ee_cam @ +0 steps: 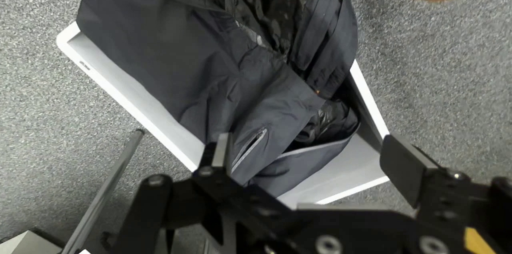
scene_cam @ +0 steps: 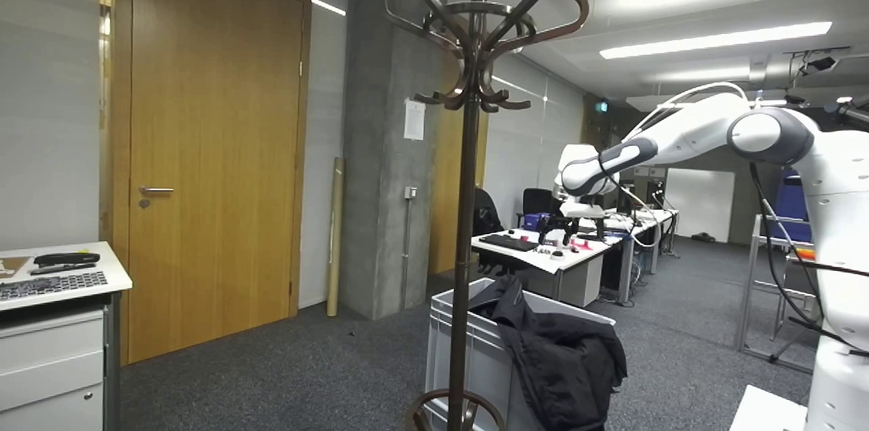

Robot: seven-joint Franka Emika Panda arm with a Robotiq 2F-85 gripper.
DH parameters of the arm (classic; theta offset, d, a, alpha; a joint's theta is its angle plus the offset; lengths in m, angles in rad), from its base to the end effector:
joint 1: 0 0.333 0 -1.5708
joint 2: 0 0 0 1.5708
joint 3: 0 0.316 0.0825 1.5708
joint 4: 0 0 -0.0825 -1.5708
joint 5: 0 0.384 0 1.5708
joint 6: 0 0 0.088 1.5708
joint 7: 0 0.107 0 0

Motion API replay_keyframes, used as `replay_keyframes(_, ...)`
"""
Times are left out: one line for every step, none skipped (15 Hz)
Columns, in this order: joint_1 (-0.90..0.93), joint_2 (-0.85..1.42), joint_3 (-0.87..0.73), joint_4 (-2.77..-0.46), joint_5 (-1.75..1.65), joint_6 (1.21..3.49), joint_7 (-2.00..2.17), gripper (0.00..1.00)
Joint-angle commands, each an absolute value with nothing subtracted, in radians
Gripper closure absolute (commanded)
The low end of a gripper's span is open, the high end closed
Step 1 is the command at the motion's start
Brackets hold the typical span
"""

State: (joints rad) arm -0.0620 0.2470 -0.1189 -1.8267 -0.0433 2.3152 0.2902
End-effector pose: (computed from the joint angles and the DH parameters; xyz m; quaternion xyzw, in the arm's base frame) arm 0.6346 -0.1119 0.4247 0.9684 -0.2158 0.1227 0.0251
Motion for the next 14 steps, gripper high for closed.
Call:
replay_keyframes(-0.04, 0.216, -0.065, -1.932, -0.011, 2.318, 0.201, 0.0)
replay_keyframes(-0.032, 0.204, -0.046, -1.971, 0.006, 2.33, 0.182, 0.0)
replay_keyframes(-0.024, 0.199, -0.028, -1.998, 0.023, 2.329, 0.167, 0.0)
replay_keyframes(-0.015, 0.193, -0.01, -2.027, 0.036, 2.33, 0.149, 0.0)
replay_keyframes(-0.009, 0.184, 0.005, -2.066, 0.03, 2.332, 0.092, 0.0)
replay_keyframes(-0.006, 0.174, 0.014, -2.102, 0.02, 2.342, 0.053, 0.0)
replay_keyframes(-0.008, 0.165, 0.024, -2.134, 0.021, 2.346, 0.001, 0.0)
replay_keyframes(-0.013, 0.155, 0.033, -2.162, 0.031, 2.344, -0.06, 0.0)
replay_keyframes(-0.016, 0.141, 0.037, -2.193, 0.028, 2.341, -0.115, 0.0)
replay_keyframes(-0.018, 0.13, 0.039, -2.22, 0.023, 2.338, -0.173, 0.0)
replay_keyframes(-0.018, 0.123, 0.039, -2.238, 0.012, 2.331, -0.225, 0.0)
replay_keyframes(0.0, 0.193, 0.028, -2.157, 0.006, 2.317, -0.122, 0.0)
replay_keyframes(0.0, 0.19, 0.028, -2.169, 0.006, 2.317, -0.133, 0.0)
replay_keyframes(0.0, 0.193, 0.028, -2.168, 0.006, 2.317, -0.132, 0.0)
